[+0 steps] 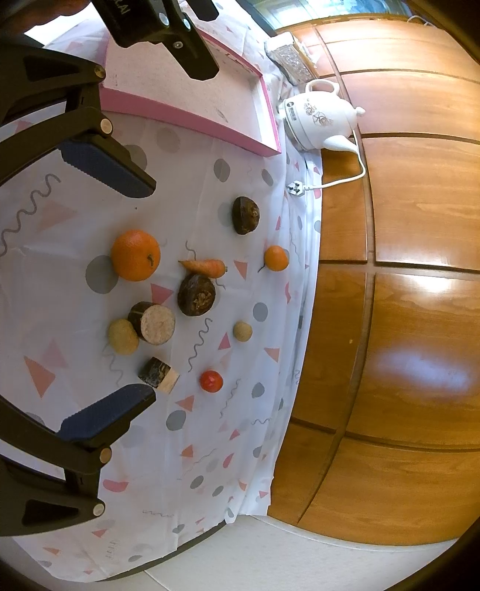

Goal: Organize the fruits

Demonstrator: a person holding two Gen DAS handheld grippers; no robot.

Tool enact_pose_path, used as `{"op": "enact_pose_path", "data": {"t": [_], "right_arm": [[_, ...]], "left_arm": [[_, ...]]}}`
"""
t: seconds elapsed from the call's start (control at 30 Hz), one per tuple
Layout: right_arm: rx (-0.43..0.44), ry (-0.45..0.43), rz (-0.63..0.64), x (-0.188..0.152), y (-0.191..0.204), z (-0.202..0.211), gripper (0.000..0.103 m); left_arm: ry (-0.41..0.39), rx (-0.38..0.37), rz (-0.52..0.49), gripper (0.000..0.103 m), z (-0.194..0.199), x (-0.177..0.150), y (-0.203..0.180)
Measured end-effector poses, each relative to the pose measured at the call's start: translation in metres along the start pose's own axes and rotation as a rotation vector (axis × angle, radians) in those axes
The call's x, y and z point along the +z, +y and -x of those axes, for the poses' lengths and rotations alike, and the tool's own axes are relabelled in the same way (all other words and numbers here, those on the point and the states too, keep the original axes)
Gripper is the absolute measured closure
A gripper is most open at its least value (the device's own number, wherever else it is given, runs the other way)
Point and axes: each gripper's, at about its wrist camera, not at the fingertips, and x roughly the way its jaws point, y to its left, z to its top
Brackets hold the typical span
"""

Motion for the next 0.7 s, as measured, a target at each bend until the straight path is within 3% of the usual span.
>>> {"op": "enact_pose_path", "data": {"t": [0.7], "right_arm": [[-0.002,-0.004,-0.008,-0.0006,-0.0027,0.0021,0.001]], "left_arm": [[0.001,-0.021,-0.01,0.0,0.0018,0.0002,-0.0026]]}}
